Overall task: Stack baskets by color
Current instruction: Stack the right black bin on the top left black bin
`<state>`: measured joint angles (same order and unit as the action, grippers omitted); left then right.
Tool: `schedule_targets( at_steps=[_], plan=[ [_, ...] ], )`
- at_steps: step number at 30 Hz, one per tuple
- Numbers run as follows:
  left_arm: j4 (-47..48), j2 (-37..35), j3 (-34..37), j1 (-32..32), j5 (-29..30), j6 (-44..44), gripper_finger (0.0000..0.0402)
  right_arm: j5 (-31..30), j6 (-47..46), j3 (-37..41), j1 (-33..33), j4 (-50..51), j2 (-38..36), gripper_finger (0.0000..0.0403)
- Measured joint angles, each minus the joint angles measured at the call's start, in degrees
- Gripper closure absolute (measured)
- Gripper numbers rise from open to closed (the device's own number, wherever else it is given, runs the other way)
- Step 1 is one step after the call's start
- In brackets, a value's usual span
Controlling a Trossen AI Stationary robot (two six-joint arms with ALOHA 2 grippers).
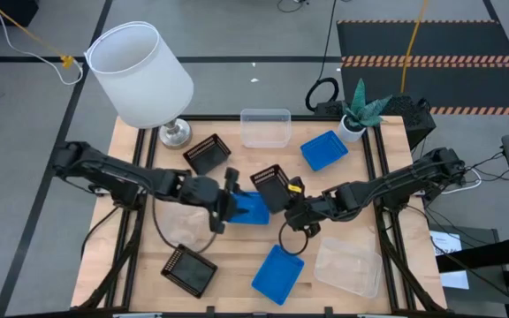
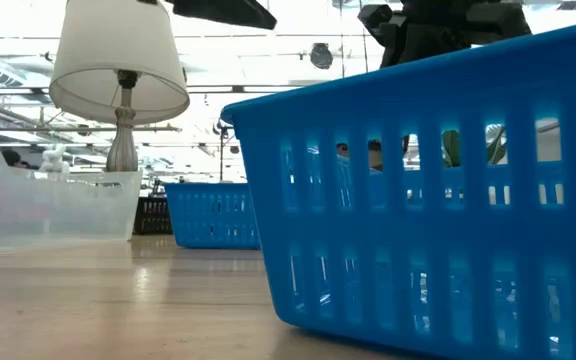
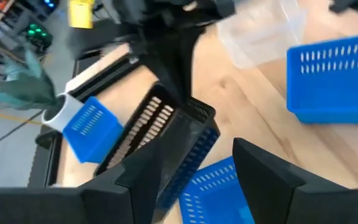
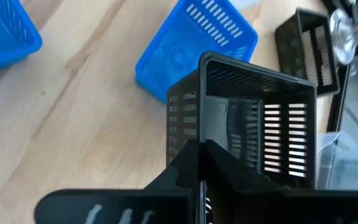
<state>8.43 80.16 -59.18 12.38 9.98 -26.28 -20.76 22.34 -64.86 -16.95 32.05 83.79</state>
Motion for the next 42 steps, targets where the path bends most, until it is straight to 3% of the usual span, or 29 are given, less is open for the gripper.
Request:
schedule_targets(
  at_steps=[10, 17, 21, 29, 32, 36, 42],
  plan=[
    [6.51, 12.13, -8.68, 0.50, 0.33, -2.71, 0.0201, 0.01, 7.14, 0.00, -2.23, -5.06, 0.00, 0.0395],
    [6.93, 15.23, -10.36, 0.51, 0.57, -6.19, 0.0207, -0.01, 8.58, 0.00, -3.23, -5.28, 0.00, 0.0395],
    [8.60, 15.09, -10.43, 0.48, 0.55, -7.60, 0.0248, -0.06, 8.82, 0.00, -3.41, -5.27, 0.00, 0.0395],
    [10.20, 14.93, -10.43, -0.09, 0.29, -10.59, 0.0377, -0.24, 9.04, 0.00, -3.43, -5.27, 0.00, 0.0394],
    [10.61, 14.75, -10.43, -0.49, 0.17, -10.73, 0.0389, -0.86, 8.68, 0.07, -3.41, -5.77, 0.00, 0.0392],
    [11.77, 13.99, -10.58, -0.47, 1.57, -10.59, 0.0383, -3.26, 7.36, 0.11, -3.42, -7.74, 0.00, 0.0364],
    [22.41, 11.66, -13.72, -0.36, 9.45, -3.29, 0.0393, -8.91, 5.39, 0.09, -4.36, -10.53, 0.00, 0.0289]
  ],
)
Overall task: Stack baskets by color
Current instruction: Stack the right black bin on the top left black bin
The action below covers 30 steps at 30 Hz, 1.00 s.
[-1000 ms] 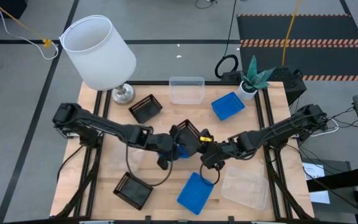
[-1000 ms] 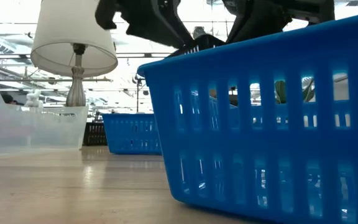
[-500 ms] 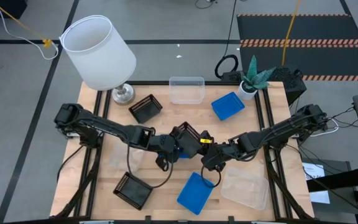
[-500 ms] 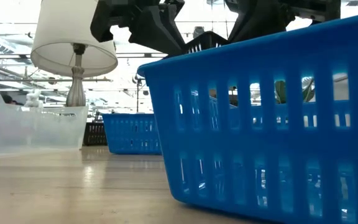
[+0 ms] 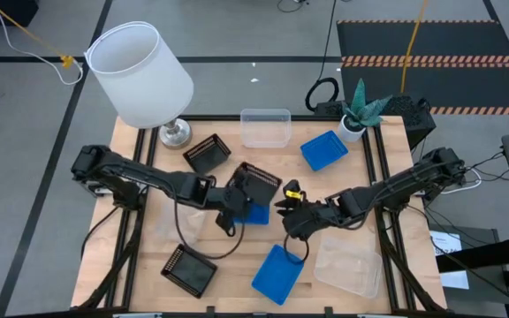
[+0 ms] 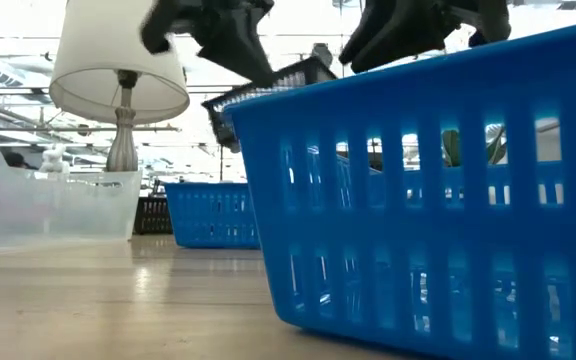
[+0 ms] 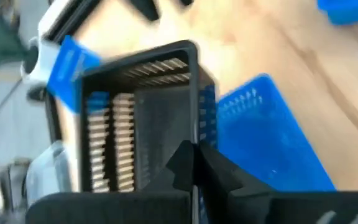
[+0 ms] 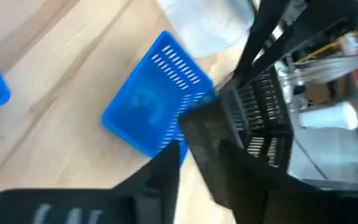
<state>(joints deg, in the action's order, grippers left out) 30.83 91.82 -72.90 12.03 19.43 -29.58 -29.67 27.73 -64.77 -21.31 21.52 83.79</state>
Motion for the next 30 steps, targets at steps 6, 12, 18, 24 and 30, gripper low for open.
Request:
schedule_targets(
  at_steps=[6, 12, 18, 24, 30],
  plan=[
    [10.04, -2.05, -2.48, -0.78, 8.60, 10.17, 0.0394, -12.26, -1.77, -0.04, -2.36, -3.57, -0.84, 0.0225],
    [18.94, -5.70, -3.48, -3.39, 16.77, 24.67, 0.0395, -19.46, -9.59, -0.09, -3.06, -1.60, -3.01, 0.0208],
    [26.08, -6.31, -3.28, -8.14, 19.54, 37.52, 0.0394, -19.73, -10.80, 0.43, -2.22, -0.58, -3.91, 0.0216],
    [30.50, -3.86, -3.15, -12.74, 19.62, 45.12, 0.0395, -20.06, -10.79, 4.19, -1.18, -0.44, -4.92, 0.0229],
    [32.91, -1.23, -3.17, -16.14, 18.79, 48.07, 0.0395, -20.19, -10.74, 6.56, 0.02, -2.91, -6.20, 0.0239]
  ],
)
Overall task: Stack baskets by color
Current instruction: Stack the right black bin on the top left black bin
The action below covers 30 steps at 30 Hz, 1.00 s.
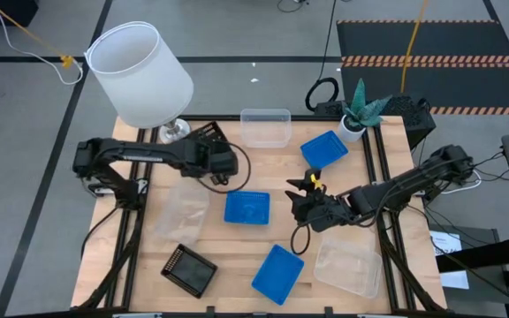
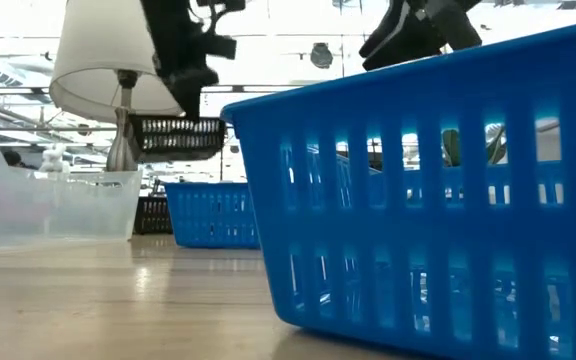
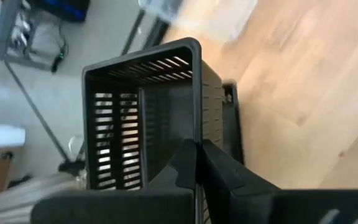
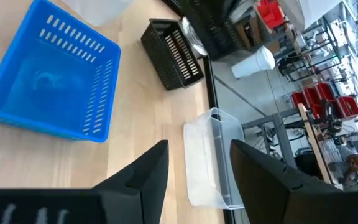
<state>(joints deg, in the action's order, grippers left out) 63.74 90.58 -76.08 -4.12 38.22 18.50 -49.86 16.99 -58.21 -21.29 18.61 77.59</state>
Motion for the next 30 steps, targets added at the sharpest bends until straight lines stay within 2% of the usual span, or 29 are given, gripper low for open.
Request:
schedule_targets(
  at_steps=[14, 21, 30],
  plan=[
    [-0.94, 8.87, 0.57, -3.23, -0.69, -2.69, 0.0395, 0.36, -0.90, 0.02, 0.47, -0.78, -0.40, 0.0241],
    [-0.77, 8.79, 0.57, -4.39, 0.83, -1.55, 0.0394, 0.39, -1.19, 0.02, 0.47, -0.34, -0.40, 0.0241],
    [-3.39, 8.62, 0.57, -2.84, 1.31, -1.44, 0.0389, 0.41, -2.94, 0.02, 0.45, 0.14, -0.40, 0.0241]
  ],
)
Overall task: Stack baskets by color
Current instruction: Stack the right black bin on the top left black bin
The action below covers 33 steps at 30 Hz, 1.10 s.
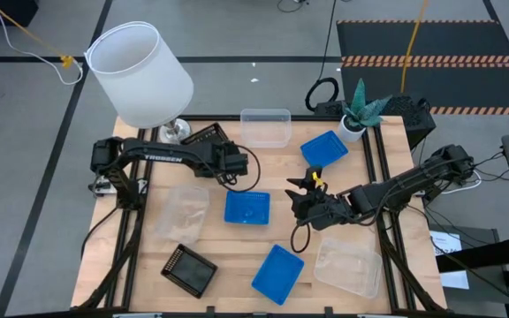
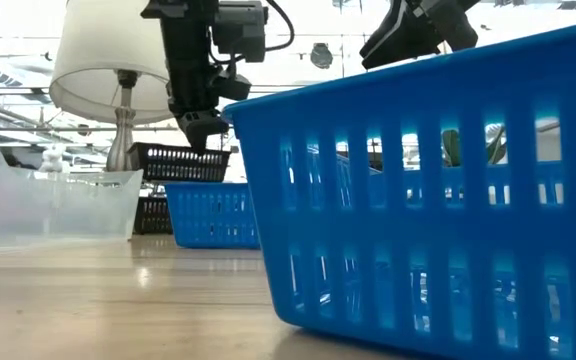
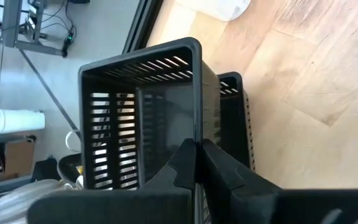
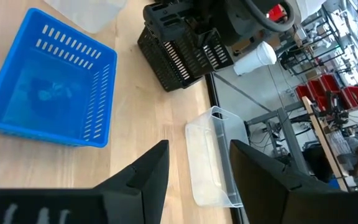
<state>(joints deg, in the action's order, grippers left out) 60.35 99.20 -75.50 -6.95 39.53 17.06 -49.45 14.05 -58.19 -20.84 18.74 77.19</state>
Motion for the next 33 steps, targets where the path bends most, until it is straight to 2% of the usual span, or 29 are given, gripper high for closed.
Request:
schedule_targets(
  at_steps=[5, 10, 20, 33],
  plan=[
    [-0.93, 0.00, 0.64, -0.44, -0.69, 0.63, 0.0395, 0.00, -1.40, 0.00, -0.05, -0.01, 0.00, 0.0241],
    [-2.10, 0.00, 3.24, -1.13, -0.98, 0.49, 0.0382, 0.00, -1.42, 0.00, -0.05, -0.02, 0.00, 0.0241],
    [-7.78, 0.00, 4.17, -1.65, -3.54, -3.73, 0.0377, 0.02, -1.40, -0.02, -0.05, -0.04, 0.00, 0.0241],
    [-7.38, 0.00, 4.30, -1.67, -3.54, -2.60, 0.0376, 0.04, -1.40, -0.02, -0.05, -0.06, 0.00, 0.0241]
  ],
)
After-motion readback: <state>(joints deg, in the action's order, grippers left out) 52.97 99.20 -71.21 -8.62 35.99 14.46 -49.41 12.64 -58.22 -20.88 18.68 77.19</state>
